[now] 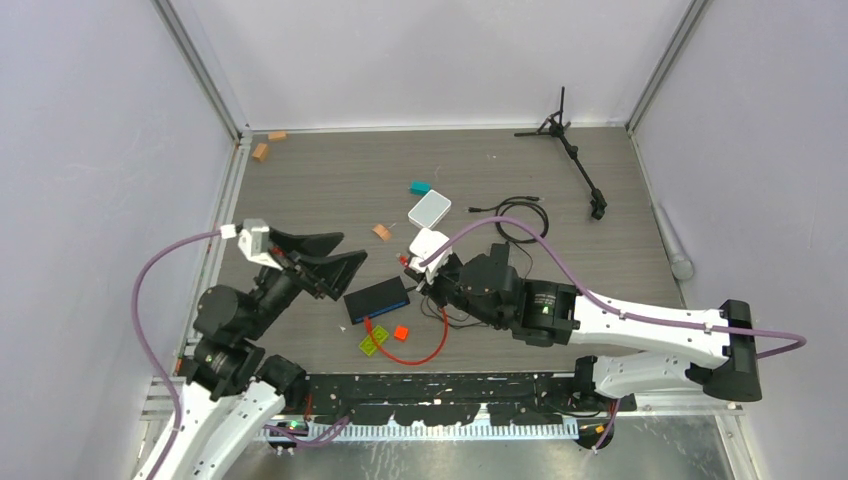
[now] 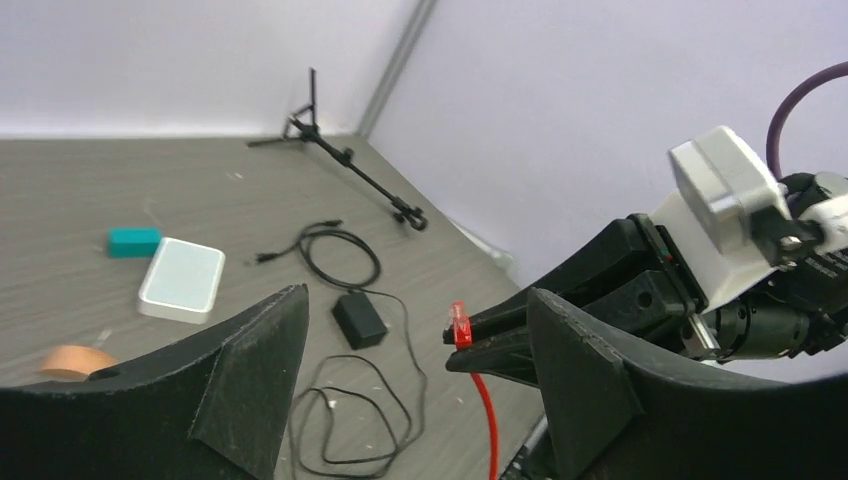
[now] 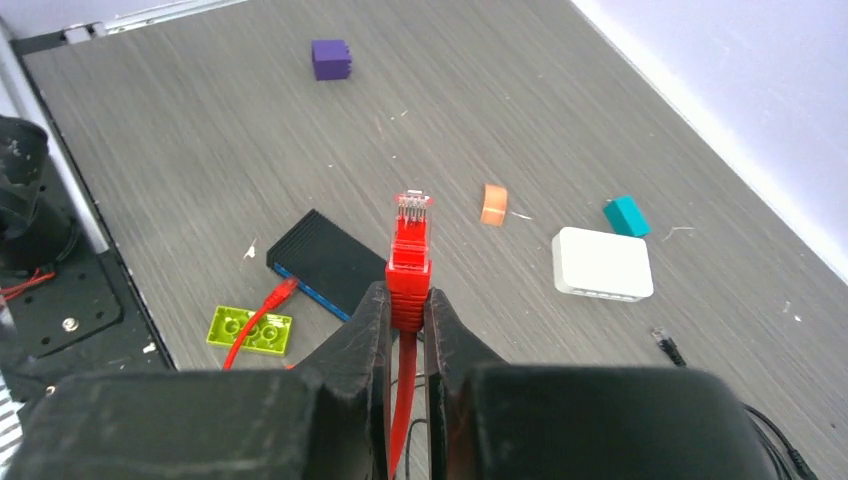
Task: Insert the plug into the switch port
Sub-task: Pick up the connector from the center of the board.
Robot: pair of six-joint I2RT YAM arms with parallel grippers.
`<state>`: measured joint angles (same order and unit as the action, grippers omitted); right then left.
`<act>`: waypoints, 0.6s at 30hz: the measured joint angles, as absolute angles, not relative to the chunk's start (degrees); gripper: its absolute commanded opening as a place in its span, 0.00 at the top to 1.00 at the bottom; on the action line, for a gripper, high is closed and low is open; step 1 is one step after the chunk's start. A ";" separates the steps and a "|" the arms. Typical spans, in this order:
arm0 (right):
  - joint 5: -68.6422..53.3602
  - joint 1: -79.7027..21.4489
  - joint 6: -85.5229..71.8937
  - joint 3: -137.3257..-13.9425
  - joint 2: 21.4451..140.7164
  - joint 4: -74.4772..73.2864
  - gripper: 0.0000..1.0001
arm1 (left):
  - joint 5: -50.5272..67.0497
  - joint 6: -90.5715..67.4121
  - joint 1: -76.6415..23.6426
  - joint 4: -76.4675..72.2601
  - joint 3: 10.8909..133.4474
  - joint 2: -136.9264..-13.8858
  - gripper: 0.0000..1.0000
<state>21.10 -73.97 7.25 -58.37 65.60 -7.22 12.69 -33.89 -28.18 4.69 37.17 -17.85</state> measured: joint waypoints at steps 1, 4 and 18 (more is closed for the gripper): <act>22.37 -74.32 7.62 -58.13 65.60 -6.44 0.99 | 13.96 -34.65 -28.18 3.01 36.75 -19.49 0.20; 24.18 -75.09 8.01 -58.06 65.60 -4.23 1.00 | 17.21 -37.39 -28.18 -1.19 35.57 -24.29 0.26; 25.26 -76.88 8.03 -58.19 65.76 -1.39 0.99 | 25.43 -45.69 -28.18 -13.93 33.23 -32.80 0.52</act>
<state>25.26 -76.88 8.03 -58.19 65.76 -1.39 25.43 -45.69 -28.18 -13.93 33.23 -32.80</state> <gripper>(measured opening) 0.146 0.501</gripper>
